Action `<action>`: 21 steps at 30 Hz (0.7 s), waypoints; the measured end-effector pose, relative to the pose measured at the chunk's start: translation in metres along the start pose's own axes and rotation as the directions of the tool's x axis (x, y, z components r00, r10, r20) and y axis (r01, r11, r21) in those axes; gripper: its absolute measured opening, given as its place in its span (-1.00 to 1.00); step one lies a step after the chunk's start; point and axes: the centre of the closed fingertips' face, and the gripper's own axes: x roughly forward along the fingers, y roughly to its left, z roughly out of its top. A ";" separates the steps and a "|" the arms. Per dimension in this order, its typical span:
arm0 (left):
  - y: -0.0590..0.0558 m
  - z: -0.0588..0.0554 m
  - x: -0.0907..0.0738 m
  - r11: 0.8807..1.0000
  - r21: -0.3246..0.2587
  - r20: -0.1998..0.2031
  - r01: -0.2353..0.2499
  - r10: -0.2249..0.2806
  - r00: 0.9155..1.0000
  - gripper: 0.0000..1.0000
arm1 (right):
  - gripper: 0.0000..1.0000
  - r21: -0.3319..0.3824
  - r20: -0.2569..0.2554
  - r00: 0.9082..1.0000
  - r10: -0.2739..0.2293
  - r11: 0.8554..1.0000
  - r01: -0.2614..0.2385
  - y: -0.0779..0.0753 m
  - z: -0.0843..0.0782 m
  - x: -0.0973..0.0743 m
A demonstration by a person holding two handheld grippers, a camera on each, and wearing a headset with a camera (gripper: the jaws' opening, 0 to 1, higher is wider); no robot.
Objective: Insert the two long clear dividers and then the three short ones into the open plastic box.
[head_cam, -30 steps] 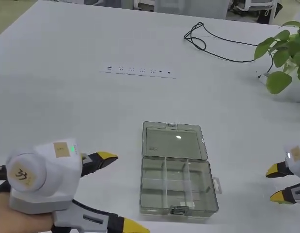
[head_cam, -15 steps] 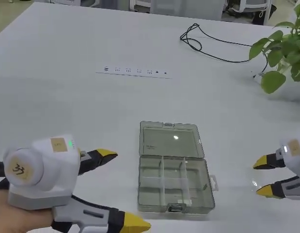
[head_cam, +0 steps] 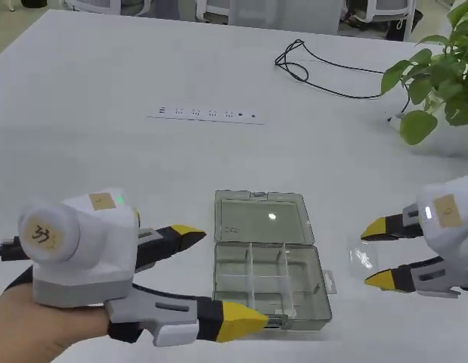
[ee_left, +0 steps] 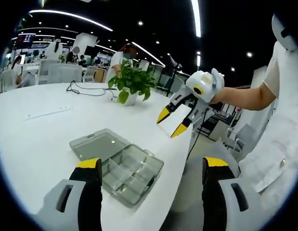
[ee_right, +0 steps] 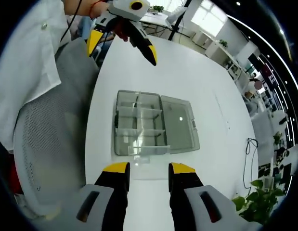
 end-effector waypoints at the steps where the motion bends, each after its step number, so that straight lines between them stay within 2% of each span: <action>1: -0.002 0.003 0.001 1.000 -0.028 0.011 0.006 -0.006 1.000 0.72 | -0.34 -0.011 0.002 1.000 -0.001 1.000 0.001 0.001 0.005 -0.001; 3: -0.003 0.007 0.003 0.997 -0.074 0.021 0.009 -0.007 1.000 0.65 | -0.34 -0.027 0.001 1.000 -0.008 1.000 0.008 0.000 0.012 -0.002; 4: -0.003 0.011 0.005 0.997 -0.081 0.038 0.012 -0.009 0.999 0.61 | -0.34 -0.034 0.004 1.000 -0.014 0.999 0.014 0.000 0.017 -0.003; 5: -0.005 0.016 0.006 0.993 -0.113 0.056 0.022 -0.015 0.998 0.58 | -0.34 -0.036 0.007 1.000 -0.016 0.999 0.017 0.000 0.021 -0.004; 7: -0.008 0.017 0.007 0.982 -0.188 0.049 0.034 -0.025 0.998 0.49 | -0.34 -0.041 0.021 1.000 -0.020 0.999 0.021 0.001 0.032 -0.006; 8: -0.011 0.018 0.008 0.969 -0.242 0.039 0.050 -0.042 0.998 0.46 | -0.34 -0.043 0.029 0.999 -0.020 0.999 0.022 0.001 0.038 -0.007; 10: -0.013 0.026 0.011 0.964 -0.256 0.078 0.073 -0.055 0.995 0.39 | -0.34 -0.051 0.035 0.999 -0.018 0.999 0.020 0.003 0.045 -0.008; 14: -0.017 0.030 0.014 0.955 -0.286 0.078 0.082 -0.062 0.995 0.11 | -0.34 -0.064 0.055 0.998 -0.024 0.998 0.027 0.004 0.063 -0.013; 21: -0.031 0.031 0.024 0.932 -0.340 0.083 0.125 -0.103 0.991 0.00 | -0.34 -0.074 0.093 0.995 -0.030 0.997 0.037 0.007 0.093 -0.021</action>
